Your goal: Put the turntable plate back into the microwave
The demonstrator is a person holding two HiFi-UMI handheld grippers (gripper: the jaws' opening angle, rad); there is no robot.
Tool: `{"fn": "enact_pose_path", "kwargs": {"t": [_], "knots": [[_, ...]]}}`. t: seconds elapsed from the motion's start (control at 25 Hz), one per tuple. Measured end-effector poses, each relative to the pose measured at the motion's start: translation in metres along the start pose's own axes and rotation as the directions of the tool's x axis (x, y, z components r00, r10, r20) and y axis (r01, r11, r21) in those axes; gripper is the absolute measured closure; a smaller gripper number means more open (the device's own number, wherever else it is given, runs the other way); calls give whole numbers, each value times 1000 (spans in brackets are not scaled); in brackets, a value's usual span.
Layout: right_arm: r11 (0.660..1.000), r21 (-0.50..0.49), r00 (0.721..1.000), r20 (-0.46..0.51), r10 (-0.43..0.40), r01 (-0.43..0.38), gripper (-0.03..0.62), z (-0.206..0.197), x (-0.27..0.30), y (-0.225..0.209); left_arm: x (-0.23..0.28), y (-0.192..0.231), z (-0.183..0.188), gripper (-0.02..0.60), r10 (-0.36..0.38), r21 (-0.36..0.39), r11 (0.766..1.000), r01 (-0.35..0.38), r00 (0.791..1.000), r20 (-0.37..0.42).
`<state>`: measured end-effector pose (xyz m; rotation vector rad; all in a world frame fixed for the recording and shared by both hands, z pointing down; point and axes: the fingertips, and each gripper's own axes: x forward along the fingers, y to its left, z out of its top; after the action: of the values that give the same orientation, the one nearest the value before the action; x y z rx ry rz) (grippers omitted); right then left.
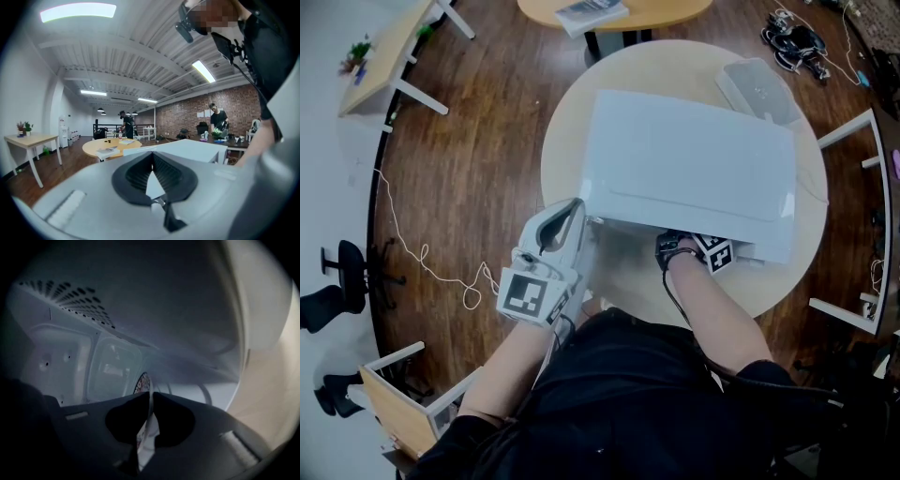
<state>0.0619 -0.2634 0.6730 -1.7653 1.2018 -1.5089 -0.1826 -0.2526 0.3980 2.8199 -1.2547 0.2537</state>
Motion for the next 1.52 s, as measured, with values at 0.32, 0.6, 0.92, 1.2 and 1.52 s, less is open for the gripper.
{"fn": "enact_pose_path", "kwargs": {"t": [0.32, 0.6, 0.92, 1.2, 1.52], "knots": [[999, 18, 999, -22, 44, -43, 523, -8, -8, 1, -3, -5, 8, 577, -11, 15, 1000, 10, 1000, 17], [998, 25, 998, -16, 63, -63, 491, -6, -24, -4, -8, -15, 10, 577, -28, 35, 999, 27, 999, 22], [984, -151, 993, -84, 82, -94, 491, -25, -68, -8, -10, -38, 3, 577, -79, 19, 997, 78, 996, 29], [929, -335, 986, -115, 122, -154, 491, -7, -105, 0, 3, -68, 7, 577, -167, -4, 986, 167, 985, 55], [738, -625, 966, -119, 231, -254, 511, 7, -165, 36, 4, -94, -24, 577, -241, -54, 969, 242, 970, 11]]}}
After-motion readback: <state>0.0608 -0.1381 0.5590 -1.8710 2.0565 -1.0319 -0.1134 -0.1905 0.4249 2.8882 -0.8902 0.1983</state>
